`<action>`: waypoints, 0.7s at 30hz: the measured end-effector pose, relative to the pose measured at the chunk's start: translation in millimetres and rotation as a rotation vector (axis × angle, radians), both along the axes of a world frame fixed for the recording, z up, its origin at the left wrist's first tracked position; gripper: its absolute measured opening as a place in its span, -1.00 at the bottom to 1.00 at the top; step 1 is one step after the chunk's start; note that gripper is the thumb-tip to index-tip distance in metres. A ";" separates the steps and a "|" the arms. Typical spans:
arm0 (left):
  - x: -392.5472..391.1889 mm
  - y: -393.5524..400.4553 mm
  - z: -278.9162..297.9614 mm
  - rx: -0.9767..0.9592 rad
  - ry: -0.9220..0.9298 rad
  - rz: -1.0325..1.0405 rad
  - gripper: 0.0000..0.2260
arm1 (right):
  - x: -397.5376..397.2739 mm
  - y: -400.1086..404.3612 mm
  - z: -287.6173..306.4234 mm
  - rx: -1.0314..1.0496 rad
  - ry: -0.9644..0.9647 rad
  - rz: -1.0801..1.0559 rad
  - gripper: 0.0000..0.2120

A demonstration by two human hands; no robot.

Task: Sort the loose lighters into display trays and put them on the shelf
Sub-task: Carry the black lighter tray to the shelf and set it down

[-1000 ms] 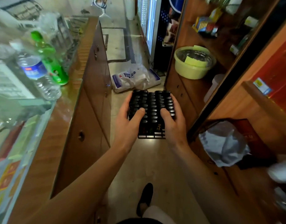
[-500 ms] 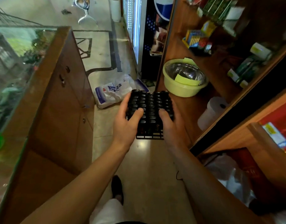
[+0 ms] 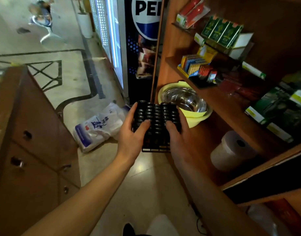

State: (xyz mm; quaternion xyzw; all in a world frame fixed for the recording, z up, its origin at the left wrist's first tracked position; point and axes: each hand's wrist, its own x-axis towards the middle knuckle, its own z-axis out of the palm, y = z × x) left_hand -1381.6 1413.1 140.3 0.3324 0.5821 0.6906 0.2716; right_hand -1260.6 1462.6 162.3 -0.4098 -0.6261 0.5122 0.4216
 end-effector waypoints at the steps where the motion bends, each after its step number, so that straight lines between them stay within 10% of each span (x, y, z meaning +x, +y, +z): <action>1: -12.1 13.5 0.6 -0.007 0.004 -0.008 -0.48 | -13.7 12.9 -1.1 -0.024 0.014 -0.005 -0.46; 21: -192.4 365.3 -7.6 -0.024 0.008 -0.096 -0.52 | -195.0 360.7 -24.2 -0.112 0.209 -0.046 -0.52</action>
